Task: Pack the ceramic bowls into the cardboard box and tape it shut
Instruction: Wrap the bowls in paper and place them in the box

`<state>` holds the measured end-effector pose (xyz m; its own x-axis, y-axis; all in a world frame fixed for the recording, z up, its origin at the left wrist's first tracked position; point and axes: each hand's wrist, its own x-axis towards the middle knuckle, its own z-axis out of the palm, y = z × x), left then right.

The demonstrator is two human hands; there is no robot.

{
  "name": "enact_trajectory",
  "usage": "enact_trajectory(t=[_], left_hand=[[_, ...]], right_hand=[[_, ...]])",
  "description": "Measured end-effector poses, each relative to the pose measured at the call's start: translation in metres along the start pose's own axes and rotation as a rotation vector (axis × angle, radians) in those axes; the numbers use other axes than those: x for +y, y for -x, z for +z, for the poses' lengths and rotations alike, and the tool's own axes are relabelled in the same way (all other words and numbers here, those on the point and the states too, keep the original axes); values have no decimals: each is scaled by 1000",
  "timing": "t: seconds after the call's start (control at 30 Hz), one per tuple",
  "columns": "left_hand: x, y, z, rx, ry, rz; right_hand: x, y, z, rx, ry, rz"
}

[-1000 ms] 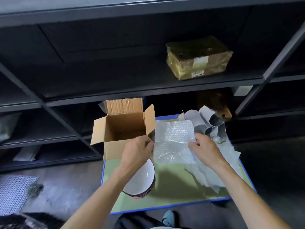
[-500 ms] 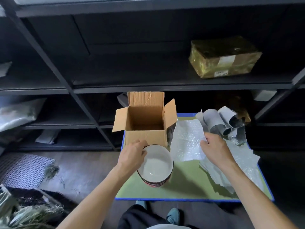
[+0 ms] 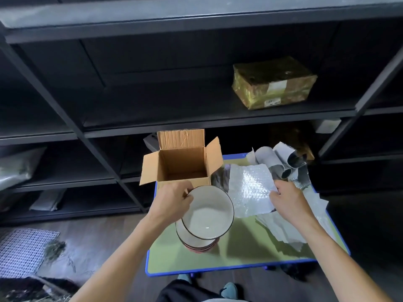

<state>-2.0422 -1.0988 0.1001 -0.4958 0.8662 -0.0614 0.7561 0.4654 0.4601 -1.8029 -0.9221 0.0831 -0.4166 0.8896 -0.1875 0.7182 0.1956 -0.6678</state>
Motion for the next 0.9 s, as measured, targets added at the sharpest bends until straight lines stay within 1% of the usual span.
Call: enact_trajectory(t=[0.17, 0.3, 0.37, 0.5, 0.57, 0.73, 0.83, 0.9], left_hand=[[31, -11, -8, -47, 94, 2], [56, -20, -1, -64, 220, -2], [63, -25, 3, -70, 256, -20], [71, -32, 8, -84, 296, -33], [73, -34, 11, -87, 290, -37], [75, -35, 13, -95, 283, -48], [74, -36, 14, -88, 254, -59], [74, -37, 15, -98, 272, -70]], right_hand=[[5, 3, 3, -91, -58, 29], [1, 11, -1, -190, -149, -17], [-3, 14, -5, -201, -221, -26], [-2, 13, -10, -210, -362, 37], [1, 12, -11, -229, -425, 83], [-2, 11, -17, -362, -733, 207], [0, 9, -19, -450, -750, 189], [-1, 7, -20, -476, -737, 171]])
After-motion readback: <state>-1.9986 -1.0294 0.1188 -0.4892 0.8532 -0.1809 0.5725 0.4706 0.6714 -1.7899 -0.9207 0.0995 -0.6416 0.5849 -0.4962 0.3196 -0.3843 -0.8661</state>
